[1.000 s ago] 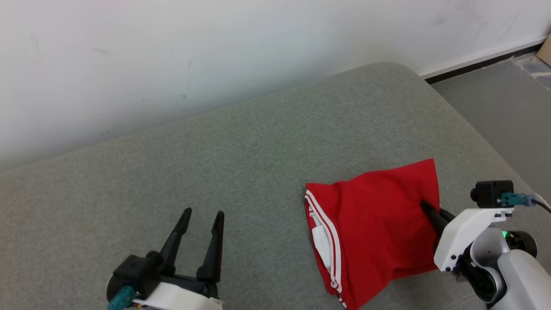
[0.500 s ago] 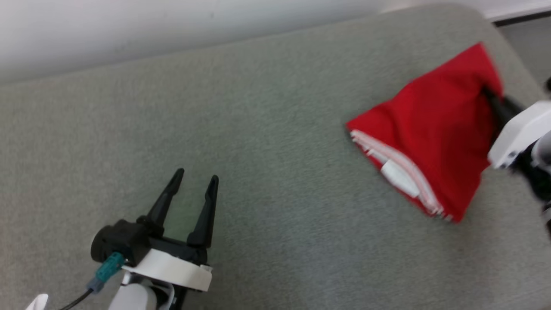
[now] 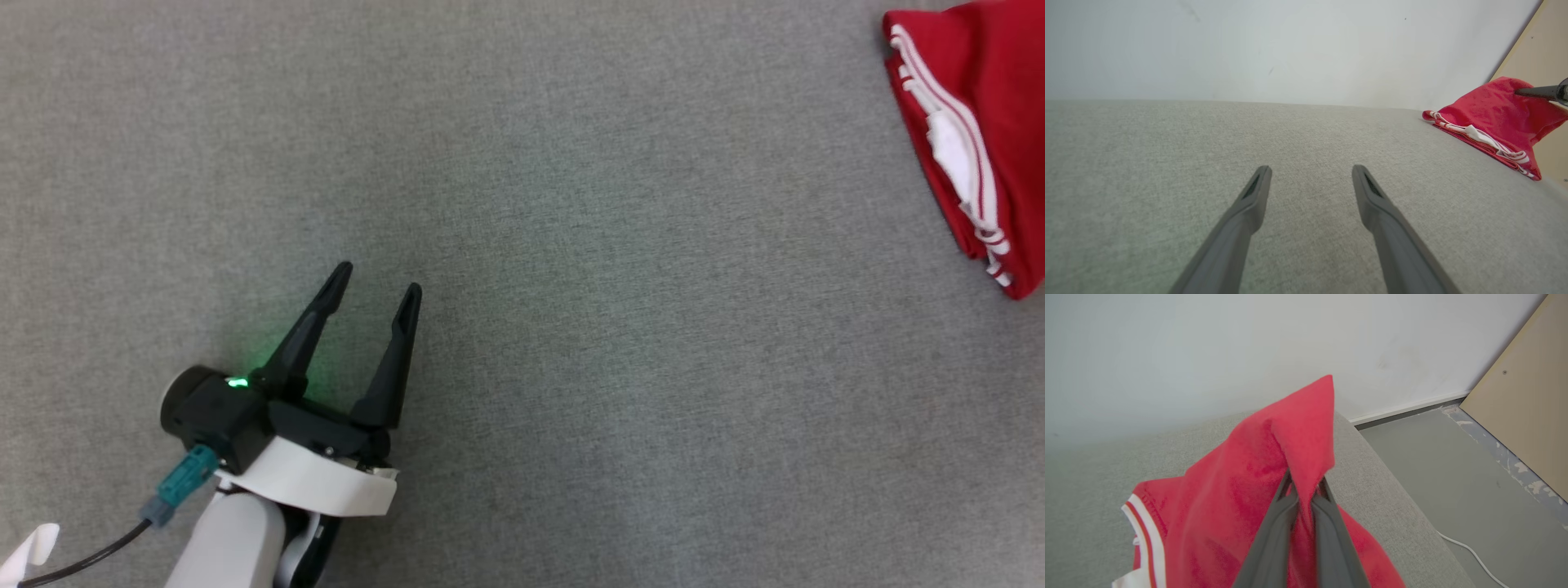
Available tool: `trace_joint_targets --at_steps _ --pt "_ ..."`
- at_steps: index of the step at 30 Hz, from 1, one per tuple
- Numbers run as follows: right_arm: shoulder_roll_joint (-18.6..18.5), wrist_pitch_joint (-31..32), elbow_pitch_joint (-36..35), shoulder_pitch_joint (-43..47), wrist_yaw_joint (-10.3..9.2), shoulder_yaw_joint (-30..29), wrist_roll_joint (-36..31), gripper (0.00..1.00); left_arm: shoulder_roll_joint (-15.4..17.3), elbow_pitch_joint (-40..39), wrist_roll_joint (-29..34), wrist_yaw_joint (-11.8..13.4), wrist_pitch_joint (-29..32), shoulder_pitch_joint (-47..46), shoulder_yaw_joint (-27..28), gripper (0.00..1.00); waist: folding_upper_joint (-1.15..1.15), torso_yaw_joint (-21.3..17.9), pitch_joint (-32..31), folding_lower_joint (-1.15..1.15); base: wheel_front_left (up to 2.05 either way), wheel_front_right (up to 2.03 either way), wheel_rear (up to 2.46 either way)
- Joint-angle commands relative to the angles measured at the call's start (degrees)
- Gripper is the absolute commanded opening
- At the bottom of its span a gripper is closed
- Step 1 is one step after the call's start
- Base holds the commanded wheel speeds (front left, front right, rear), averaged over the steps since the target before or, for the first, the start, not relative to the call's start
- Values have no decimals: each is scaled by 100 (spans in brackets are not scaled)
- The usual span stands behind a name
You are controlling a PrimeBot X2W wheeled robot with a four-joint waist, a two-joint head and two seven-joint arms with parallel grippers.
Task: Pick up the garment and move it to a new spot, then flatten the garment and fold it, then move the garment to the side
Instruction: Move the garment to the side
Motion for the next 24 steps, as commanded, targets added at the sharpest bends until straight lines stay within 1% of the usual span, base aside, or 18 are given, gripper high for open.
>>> trace_joint_targets --at_steps 1,5,10,11,12,13,16,19,24 --pt "-42 -58 131 -89 1 -61 -57 0 64 82 -34 -15 9 -16 16 100 0 20 79 -1 0 0 0" --pt "-223 -195 730 -305 1 -291 -416 0 119 65 -56 -3 15 -54 1 100 0 50 203 -1 0 0 0" --pt "-308 -468 1399 -616 0 -533 -920 0 165 89 -73 -3 18 -54 22 100 0 86 264 -1 0 0 0" --pt "-291 -539 1477 -656 0 -559 -1044 21 168 98 -79 -3 18 -56 25 100 0 92 264 -1 0 0 0" --pt "-253 -599 1531 -681 1 -600 -1117 56 168 105 -80 -3 18 -56 26 100 0 97 260 -1 0 0 0" --pt "-250 -656 1582 -691 0 -641 -1227 100 160 113 -82 -3 18 -51 31 100 0 103 244 -1 0 0 0" --pt "-313 -821 1673 -705 0 -862 -1545 100 108 93 -76 -3 19 -39 55 100 0 111 160 -1 0 0 0" --pt "-294 -1092 1702 -630 1 -1064 -1961 100 45 100 -68 -3 14 7 50 100 0 118 -41 -1 0 0 0" --pt "49 -1564 1688 -567 0 -1121 -2588 100 -95 118 -73 4 6 134 195 100 0 119 -610 -1 0 0 0"
